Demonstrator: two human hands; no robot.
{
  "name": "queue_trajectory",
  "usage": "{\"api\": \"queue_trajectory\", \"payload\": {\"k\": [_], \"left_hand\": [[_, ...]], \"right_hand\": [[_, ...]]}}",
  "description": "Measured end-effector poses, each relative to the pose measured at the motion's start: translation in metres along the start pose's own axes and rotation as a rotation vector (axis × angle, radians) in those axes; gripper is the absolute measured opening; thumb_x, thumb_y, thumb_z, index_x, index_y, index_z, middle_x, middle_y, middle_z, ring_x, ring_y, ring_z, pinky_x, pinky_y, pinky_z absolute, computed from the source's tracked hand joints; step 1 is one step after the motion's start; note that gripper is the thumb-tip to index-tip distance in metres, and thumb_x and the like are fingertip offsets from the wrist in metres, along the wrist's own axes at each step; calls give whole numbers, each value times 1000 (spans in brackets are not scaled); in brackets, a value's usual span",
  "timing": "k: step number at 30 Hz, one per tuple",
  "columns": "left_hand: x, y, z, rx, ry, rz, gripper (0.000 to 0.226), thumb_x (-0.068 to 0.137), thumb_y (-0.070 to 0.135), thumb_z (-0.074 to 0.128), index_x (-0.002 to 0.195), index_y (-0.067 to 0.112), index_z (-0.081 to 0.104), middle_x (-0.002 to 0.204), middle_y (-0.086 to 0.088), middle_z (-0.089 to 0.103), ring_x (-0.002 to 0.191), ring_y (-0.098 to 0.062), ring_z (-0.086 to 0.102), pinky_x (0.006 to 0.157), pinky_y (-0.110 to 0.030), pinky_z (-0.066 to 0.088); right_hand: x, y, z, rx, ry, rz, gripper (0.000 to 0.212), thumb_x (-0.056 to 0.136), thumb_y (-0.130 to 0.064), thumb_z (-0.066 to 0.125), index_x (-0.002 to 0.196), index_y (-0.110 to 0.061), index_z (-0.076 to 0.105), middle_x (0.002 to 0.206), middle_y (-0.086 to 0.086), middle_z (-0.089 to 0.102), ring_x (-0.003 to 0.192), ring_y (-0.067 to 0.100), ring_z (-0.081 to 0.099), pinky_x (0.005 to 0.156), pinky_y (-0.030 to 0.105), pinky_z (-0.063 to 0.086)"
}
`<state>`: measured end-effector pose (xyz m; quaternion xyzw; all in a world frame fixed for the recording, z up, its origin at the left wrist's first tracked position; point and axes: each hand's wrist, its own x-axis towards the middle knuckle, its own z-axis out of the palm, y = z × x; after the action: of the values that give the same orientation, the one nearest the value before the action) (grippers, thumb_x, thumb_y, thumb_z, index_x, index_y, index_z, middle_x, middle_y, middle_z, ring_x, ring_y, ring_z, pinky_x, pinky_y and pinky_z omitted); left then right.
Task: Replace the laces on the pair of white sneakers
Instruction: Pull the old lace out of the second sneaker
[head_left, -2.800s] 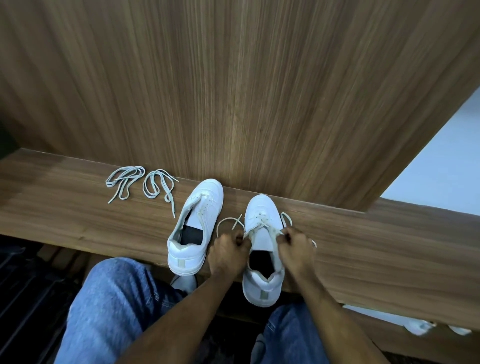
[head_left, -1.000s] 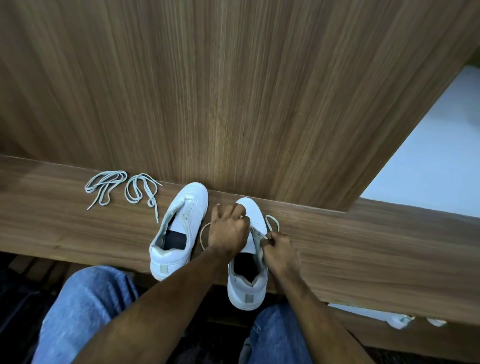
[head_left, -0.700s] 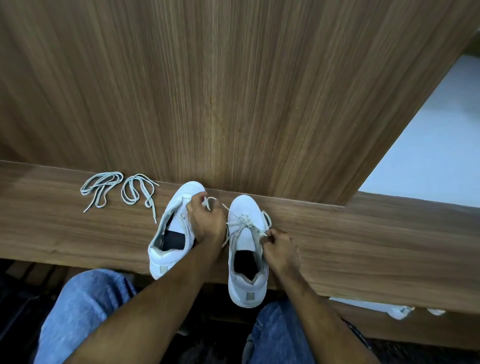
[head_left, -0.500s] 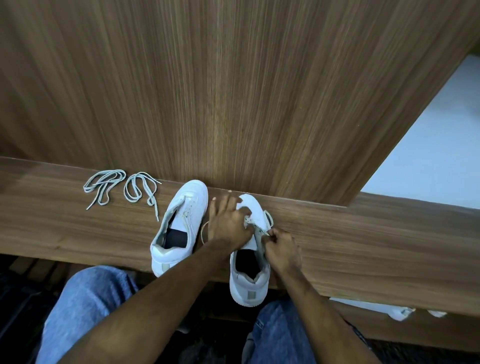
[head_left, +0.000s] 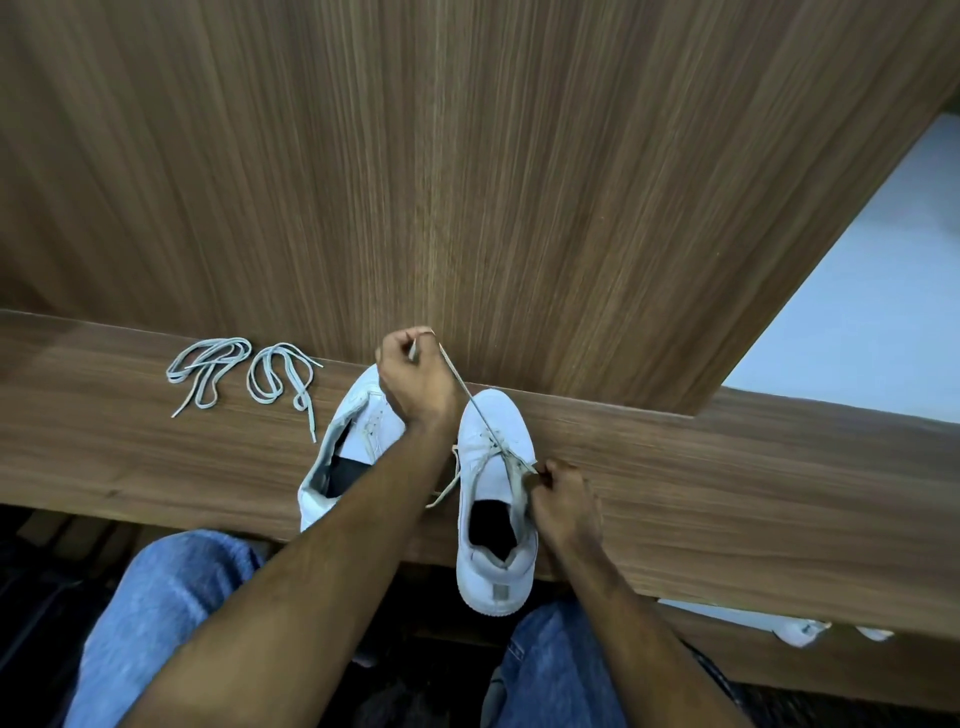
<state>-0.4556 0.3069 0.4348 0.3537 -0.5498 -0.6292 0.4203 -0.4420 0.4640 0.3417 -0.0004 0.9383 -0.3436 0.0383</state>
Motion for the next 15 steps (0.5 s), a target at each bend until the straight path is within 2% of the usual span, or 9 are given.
{"api": "queue_trajectory", "payload": {"k": [2, 4, 6, 8, 10, 15], "left_hand": [[2, -3, -1, 215, -93, 113, 22, 87, 18, 58, 109, 18, 59, 117, -3, 56, 108, -19, 53, 97, -39, 41], [-1, -21, -8, 631, -275, 357, 42, 83, 25, 61, 124, 25, 52, 136, -4, 44, 132, -22, 37, 110, -47, 26], [-8, -40, -15, 996, -533, 598, 44, 82, 33, 60, 125, 29, 54, 149, -4, 30, 146, -24, 11, 116, -53, 6], [-18, -54, -20, 1215, -786, 666, 41, 84, 42, 56, 124, 31, 58, 151, -3, 28, 148, -23, -2, 115, -55, -6], [-28, -67, -22, 1324, -877, 676, 39, 87, 42, 53, 123, 29, 60, 149, -2, 34, 148, -23, 2, 114, -58, -10], [-31, -69, -20, 1390, -816, 909, 35, 92, 34, 42, 112, 19, 66, 127, 2, 54, 136, -19, 32, 114, -60, -7]], "right_hand": [[0, 0, 0, 0, 1, 5, 19, 85, -29, 51, 93, -21, 65, 96, 3, 70, 96, 30, 62, 76, 34, 42], [0, 0, 1, 1, -1, 7, 19, 85, -30, 51, 95, -23, 66, 96, 2, 70, 96, 29, 62, 76, 33, 43], [0, -1, 2, 4, -5, 4, 20, 84, -30, 51, 95, -24, 66, 94, 2, 71, 95, 29, 62, 77, 34, 45], [0, -2, 2, 0, -9, 3, 20, 83, -31, 50, 94, -24, 65, 93, 2, 70, 94, 30, 63, 78, 36, 47], [0, -2, 1, -6, -14, -1, 19, 84, -31, 51, 93, -23, 65, 92, 2, 70, 93, 30, 63, 75, 35, 46], [-1, -1, -1, -8, -28, 5, 12, 85, -30, 51, 81, -23, 59, 89, 3, 70, 89, 29, 63, 73, 34, 48]]}}
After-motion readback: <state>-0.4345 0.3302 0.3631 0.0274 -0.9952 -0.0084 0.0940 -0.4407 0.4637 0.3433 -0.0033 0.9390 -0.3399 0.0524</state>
